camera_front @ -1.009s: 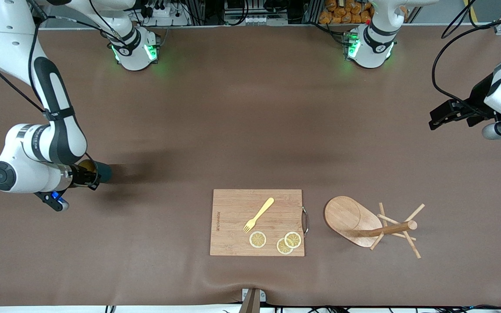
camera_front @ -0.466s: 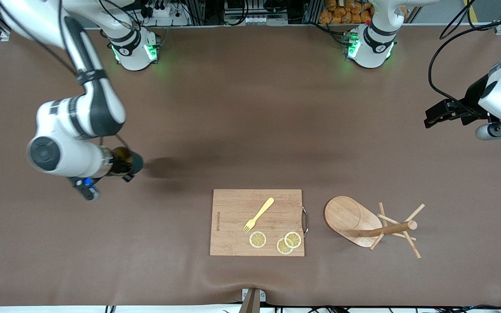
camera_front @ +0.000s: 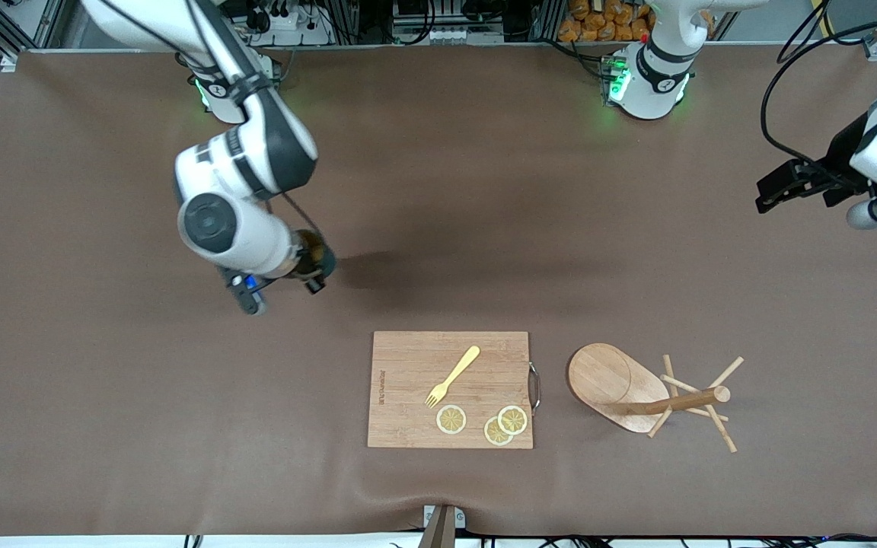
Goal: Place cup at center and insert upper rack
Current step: 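Carry the teal mug with the right gripper toward the table middle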
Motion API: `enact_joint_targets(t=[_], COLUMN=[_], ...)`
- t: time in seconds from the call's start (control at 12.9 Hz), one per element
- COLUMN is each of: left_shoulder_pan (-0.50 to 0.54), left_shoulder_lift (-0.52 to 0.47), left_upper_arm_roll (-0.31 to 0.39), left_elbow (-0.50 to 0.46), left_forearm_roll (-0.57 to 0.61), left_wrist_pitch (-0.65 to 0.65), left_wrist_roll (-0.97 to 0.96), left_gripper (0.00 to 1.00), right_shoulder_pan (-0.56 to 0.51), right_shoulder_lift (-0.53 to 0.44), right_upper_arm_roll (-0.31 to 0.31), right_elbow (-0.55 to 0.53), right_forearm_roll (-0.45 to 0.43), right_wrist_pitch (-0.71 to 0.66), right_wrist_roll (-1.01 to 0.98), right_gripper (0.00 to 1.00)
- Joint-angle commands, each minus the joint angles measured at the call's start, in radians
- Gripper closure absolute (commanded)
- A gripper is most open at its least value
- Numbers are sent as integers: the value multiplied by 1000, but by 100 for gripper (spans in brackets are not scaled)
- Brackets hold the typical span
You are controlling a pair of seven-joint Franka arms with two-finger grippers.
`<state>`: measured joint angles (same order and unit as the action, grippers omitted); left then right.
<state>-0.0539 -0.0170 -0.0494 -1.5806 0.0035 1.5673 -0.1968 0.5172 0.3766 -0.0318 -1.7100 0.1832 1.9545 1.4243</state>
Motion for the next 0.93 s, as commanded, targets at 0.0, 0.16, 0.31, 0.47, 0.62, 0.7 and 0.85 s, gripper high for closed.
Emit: enact_joint_targets(t=[0.0,0.16,0.31,0.47,0.62,0.7,0.85], left_shoulder_pan=[6,6,6,6,5,5,0], left_shoulder_lift=[-83,-74,-77,-69,-67,-70,-61], left_upper_arm_roll=[-12,-6,-6,-10,-12,-12,-13], left_elbow=[-76,-68,-84,-78,-79,-84,-84], left_forearm_roll=[39,38,39,39,39,39,39], left_wrist_pitch=[43,45,40,40,46,40,40], left_wrist_roll=[11,11,11,11,11,11,10], left_gripper=[0,0,0,0,0,0,0], right_shoulder_pan=[110,168,239,296,346,366,394], right_shoulder_lift=[-16,-13,-9,10,42,60,99], right_upper_arm_roll=[-14,-14,-14,-14,-16,-16,-16], right_elbow=[-5,-5,-11,-13,-23,-25,-28], right_forearm_roll=[15,15,15,13,9,4,4], right_wrist_pitch=[46,70,101,127,173,193,231], right_wrist_roll=[177,263,370,465,543,568,602], right_gripper=[100,100,100,100,100,100,100])
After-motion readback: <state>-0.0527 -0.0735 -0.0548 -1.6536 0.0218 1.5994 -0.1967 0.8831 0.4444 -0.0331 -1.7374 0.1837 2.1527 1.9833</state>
